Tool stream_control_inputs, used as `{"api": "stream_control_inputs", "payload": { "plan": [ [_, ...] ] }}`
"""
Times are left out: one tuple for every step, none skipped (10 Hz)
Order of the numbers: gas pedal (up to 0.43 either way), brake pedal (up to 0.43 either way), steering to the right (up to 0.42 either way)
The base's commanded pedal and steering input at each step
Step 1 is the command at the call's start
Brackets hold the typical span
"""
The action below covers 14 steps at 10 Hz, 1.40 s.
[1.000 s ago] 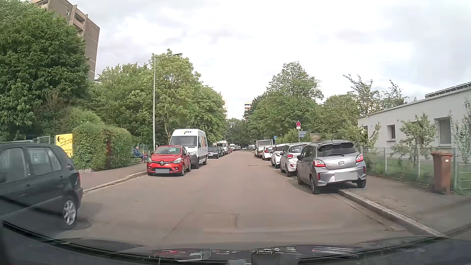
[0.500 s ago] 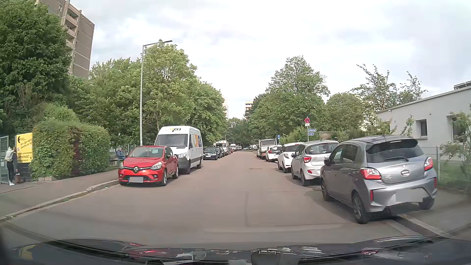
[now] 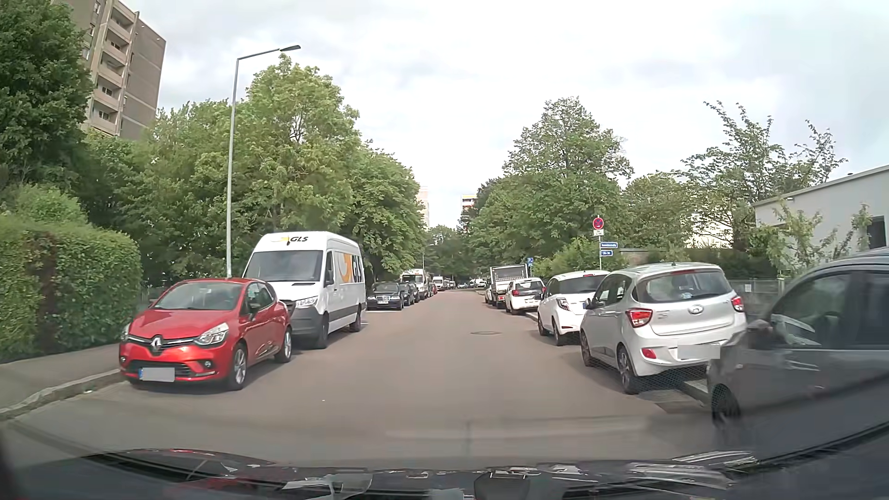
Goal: Follow the waypoints while adhering to traffic rules and regulations
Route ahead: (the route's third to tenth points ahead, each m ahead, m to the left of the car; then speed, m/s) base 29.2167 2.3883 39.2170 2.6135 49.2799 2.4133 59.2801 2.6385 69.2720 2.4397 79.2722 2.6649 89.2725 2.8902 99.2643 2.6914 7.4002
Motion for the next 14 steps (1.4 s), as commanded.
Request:
{"api": "stream_control_inputs", "payload": {
  "plan": [
    [0.098,0.0,0.0],
    [0.098,0.0,0.001],
    [0.098,0.0,0.004],
    [0.098,0.0,0.004],
    [0.098,0.0,0.004],
    [0.098,0.0,0.004],
    [0.098,0.0,0.004],
    [0.098,0.0,0.004],
    [0.087,0.0,0.004],
    [0.079,0.0,0.0],
    [0.079,0.0,-0.003],
    [0.059,0.0,-0.003],
    [0.047,0.0,-0.003],
    [0.039,0.0,-0.003]
  ]
}}
